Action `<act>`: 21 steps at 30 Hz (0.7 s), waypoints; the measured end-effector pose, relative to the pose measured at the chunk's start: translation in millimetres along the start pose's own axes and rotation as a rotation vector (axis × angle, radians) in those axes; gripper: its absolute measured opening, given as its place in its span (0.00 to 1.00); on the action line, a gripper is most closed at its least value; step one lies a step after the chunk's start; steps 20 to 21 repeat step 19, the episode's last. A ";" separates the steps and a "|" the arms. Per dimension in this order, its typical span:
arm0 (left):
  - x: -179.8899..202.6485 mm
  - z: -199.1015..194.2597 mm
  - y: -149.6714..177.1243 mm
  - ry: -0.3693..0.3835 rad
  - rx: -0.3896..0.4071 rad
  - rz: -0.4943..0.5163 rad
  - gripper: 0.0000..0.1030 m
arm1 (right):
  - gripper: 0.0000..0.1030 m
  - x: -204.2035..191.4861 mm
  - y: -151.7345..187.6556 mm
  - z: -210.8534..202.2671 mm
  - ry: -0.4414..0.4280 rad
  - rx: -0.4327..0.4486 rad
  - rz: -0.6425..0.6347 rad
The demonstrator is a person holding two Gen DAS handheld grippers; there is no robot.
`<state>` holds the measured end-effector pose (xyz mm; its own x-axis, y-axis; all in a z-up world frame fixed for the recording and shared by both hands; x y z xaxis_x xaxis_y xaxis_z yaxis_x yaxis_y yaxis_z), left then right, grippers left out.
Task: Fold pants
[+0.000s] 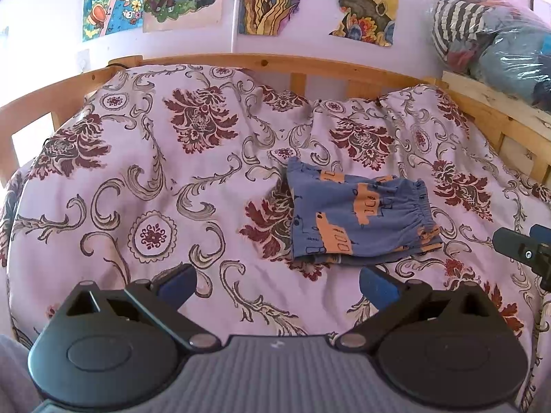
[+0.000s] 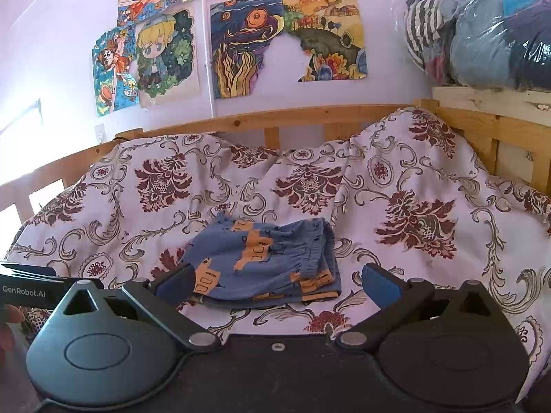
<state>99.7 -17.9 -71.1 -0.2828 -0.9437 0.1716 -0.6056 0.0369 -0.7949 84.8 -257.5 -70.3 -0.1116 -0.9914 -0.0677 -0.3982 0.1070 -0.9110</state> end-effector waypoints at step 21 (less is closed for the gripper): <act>-7.3 -1.9 1.2 -0.012 -0.016 -0.039 1.00 | 0.99 -2.8 5.6 0.9 -0.011 -0.008 0.011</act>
Point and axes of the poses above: each gripper's, at about its wrist camera, not at the fingertips, and z roughly the way its jaws point, x to its right, y to its underside, the point moved 9 cm from there along z, roughly the way its jaws point, and after that the axes turned 11 degrees about y, right-handed, at the moved point
